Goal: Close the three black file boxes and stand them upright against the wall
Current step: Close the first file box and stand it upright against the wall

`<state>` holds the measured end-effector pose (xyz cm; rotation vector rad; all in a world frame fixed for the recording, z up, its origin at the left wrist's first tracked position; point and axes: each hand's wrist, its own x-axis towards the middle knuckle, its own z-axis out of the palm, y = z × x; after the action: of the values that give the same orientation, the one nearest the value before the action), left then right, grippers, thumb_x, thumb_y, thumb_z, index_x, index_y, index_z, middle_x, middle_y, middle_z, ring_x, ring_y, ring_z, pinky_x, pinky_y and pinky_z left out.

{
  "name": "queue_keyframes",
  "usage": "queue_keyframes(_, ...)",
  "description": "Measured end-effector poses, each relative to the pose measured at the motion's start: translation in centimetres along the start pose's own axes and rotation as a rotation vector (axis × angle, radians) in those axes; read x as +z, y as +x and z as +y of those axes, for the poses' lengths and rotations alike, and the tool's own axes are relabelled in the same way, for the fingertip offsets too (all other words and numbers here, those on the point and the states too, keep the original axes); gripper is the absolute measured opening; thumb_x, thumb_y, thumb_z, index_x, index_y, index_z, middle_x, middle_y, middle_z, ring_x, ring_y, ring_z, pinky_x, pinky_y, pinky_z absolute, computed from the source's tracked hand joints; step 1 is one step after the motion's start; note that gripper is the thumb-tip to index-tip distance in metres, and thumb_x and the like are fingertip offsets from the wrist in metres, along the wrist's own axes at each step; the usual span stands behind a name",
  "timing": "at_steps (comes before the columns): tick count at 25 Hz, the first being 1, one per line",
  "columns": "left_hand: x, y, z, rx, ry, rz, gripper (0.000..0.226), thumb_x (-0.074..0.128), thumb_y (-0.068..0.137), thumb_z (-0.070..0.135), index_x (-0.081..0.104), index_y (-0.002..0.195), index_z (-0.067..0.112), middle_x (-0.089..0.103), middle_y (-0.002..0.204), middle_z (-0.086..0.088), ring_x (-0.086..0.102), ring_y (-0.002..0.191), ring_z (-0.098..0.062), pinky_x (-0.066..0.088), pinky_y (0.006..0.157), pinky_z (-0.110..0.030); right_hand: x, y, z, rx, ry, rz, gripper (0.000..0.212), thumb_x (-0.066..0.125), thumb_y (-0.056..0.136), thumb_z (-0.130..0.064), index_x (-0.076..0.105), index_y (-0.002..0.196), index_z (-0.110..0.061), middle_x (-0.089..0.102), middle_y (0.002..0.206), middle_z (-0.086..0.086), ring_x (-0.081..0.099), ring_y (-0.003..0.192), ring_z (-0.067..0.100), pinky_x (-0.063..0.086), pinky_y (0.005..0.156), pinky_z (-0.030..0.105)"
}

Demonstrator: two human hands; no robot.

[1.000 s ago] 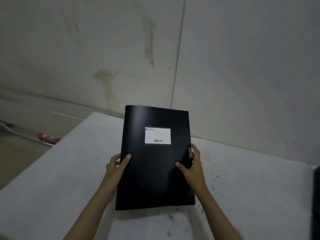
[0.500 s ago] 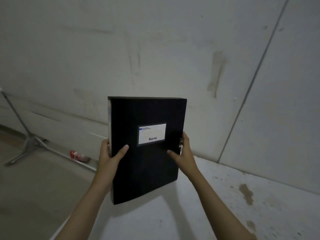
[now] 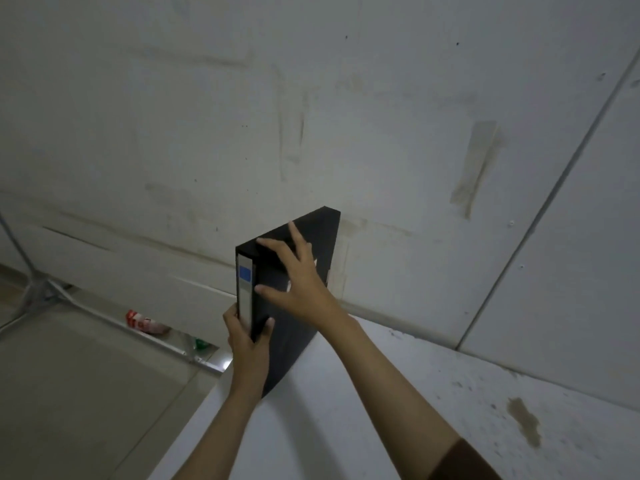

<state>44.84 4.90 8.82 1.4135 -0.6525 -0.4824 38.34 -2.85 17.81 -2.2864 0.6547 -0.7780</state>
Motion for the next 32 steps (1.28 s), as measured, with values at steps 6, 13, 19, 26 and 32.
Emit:
queue_keyframes(6, 1.0, 1.3, -4.6, -0.027, 0.038, 0.033, 0.063, 0.059, 0.081, -0.01, 0.023, 0.132, 0.001, 0.036, 0.126, -0.002, 0.041, 0.118, -0.015, 0.04, 0.098, -0.033, 3.1, 0.1, 2.8, -0.071, -0.072, -0.036, 0.063, 0.074, 0.075, -0.023, 0.041, 0.128, -0.013, 0.009, 0.155, 0.014, -0.004, 0.146, 0.024, -0.007, 0.117, 0.056)
queue_keyframes(13, 4.2, 4.4, -5.5, -0.003, 0.198, 0.083, 0.061, 0.06, 0.08, -0.009, 0.024, 0.13, -0.007, 0.045, 0.127, -0.025, 0.052, 0.109, -0.03, 0.049, 0.09, -0.039, 2.4, 2.2, 5.6, -0.038, -0.031, 0.027, 0.053, 0.071, 0.078, -0.018, 0.043, 0.121, -0.005, 0.007, 0.154, 0.006, 0.001, 0.146, 0.022, 0.005, 0.117, 0.057)
queue_keyframes(19, 6.1, 7.3, -6.1, -0.067, 0.288, 0.015, 0.065, 0.059, 0.082, -0.004, 0.021, 0.134, -0.002, 0.041, 0.129, -0.026, 0.05, 0.115, -0.036, 0.048, 0.095, -0.047, 1.4, 4.0, 7.3, 0.025, -0.051, -0.006, 0.055, 0.067, 0.081, -0.018, 0.037, 0.126, -0.009, -0.023, 0.147, -0.002, -0.001, 0.146, 0.026, 0.027, 0.11, 0.06)
queue_keyframes(26, 5.5, 7.9, -6.0, -0.132, 0.298, -0.071, 0.069, 0.062, 0.082, 0.001, 0.018, 0.135, 0.005, 0.04, 0.132, -0.023, 0.048, 0.119, -0.036, 0.046, 0.098, -0.047, 1.3, 4.0, 7.0, 0.055, -0.052, -0.008, 0.057, 0.066, 0.083, -0.015, 0.034, 0.13, -0.012, -0.028, 0.152, 0.007, 0.001, 0.135, 0.004, 0.033, 0.108, 0.035)
queue_keyframes(32, 4.5, 7.4, -5.0, -0.071, 0.312, -0.089, 0.057, 0.061, 0.084, 0.018, 0.023, 0.126, 0.019, 0.052, 0.122, -0.022, 0.056, 0.108, -0.038, 0.051, 0.085, -0.058, 0.9, 2.6, 5.6, 0.109, -0.027, -0.071, 0.077, 0.067, 0.081, -0.01, 0.021, 0.14, -0.028, -0.035, 0.15, 0.005, 0.023, 0.14, 0.022, 0.037, 0.094, 0.024)
